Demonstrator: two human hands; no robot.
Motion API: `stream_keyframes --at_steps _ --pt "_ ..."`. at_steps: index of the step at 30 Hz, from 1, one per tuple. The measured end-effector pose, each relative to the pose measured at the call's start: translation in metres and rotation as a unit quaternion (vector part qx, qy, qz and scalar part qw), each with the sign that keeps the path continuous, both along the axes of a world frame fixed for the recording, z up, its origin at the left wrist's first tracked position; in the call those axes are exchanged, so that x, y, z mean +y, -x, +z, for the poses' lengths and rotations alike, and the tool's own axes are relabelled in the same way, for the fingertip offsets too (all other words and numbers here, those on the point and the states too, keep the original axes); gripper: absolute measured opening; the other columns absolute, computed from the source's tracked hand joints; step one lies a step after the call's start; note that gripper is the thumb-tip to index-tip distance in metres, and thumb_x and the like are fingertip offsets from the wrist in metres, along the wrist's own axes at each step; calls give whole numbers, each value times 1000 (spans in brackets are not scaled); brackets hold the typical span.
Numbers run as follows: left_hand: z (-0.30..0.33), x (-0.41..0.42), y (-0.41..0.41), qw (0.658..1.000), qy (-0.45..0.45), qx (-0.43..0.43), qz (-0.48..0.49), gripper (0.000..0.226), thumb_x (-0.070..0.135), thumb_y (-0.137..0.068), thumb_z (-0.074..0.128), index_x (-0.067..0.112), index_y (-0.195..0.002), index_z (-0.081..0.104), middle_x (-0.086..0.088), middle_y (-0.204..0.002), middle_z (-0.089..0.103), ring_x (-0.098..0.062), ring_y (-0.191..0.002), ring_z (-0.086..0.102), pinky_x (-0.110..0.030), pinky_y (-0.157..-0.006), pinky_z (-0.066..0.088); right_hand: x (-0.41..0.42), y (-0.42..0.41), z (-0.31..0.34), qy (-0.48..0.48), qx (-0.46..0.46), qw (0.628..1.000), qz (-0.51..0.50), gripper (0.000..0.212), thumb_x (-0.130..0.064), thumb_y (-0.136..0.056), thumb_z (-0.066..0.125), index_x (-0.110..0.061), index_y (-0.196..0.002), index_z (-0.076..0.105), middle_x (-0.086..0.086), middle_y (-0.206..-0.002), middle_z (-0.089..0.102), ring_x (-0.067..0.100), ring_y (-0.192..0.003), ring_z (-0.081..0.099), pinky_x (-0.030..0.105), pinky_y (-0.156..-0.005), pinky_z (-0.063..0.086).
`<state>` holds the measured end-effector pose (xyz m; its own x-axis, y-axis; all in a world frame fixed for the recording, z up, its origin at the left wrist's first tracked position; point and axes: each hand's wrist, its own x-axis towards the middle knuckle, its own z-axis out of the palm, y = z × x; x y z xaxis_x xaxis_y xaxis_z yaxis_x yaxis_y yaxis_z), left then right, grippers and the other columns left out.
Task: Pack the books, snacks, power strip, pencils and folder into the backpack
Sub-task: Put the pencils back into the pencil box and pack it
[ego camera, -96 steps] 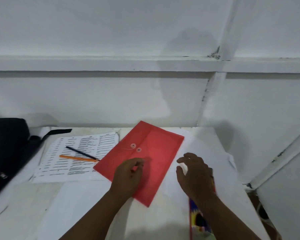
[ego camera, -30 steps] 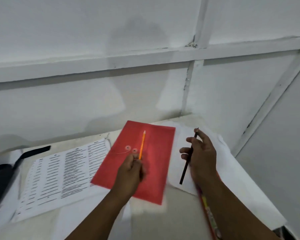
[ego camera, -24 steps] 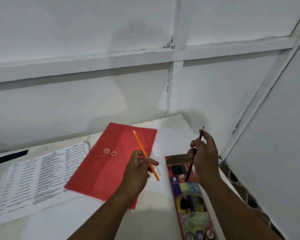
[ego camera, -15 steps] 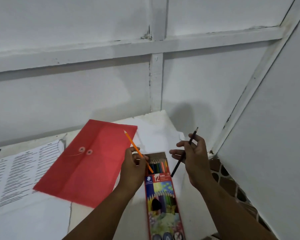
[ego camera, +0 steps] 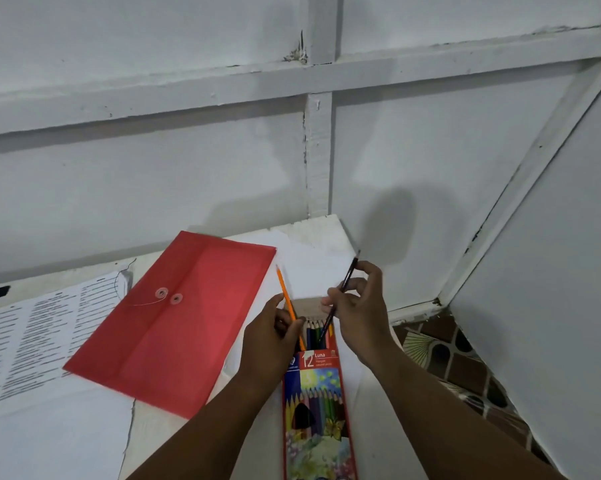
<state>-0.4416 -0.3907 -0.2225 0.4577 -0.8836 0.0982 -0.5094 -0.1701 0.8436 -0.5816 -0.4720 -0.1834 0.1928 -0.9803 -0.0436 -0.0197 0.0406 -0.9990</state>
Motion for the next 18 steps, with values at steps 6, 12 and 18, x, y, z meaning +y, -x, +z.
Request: stream_keyframes --at_steps 6,12,18 --pt "-17 9 0 994 31 -98 -24 35 32 -91 71 24 -124 65 9 -116 64 -6 -105 58 -31 -93 52 -11 4 -30 100 209 970 79 73 -30 -89 73 -28 -149 32 -7 -114 64 9 -103 63 15 -82 52" --pt "-20 11 -4 994 56 -89 -34 25 31 -88 69 19 -109 73 9 -115 62 -2 -110 56 -19 -96 47 -8 10 -50 176 278 940 86 57 -40 -90 69 -22 -140 50 -1 -131 59 10 -121 51 19 -99 40" --pt "-21 10 -6 994 68 -72 -51 29 31 -85 68 23 -112 70 12 -114 61 -2 -112 55 -12 -96 42 -14 10 -57 232 300 921 90 54 -41 -84 76 -16 -130 63 -1 -127 64 10 -117 53 5 -94 30"
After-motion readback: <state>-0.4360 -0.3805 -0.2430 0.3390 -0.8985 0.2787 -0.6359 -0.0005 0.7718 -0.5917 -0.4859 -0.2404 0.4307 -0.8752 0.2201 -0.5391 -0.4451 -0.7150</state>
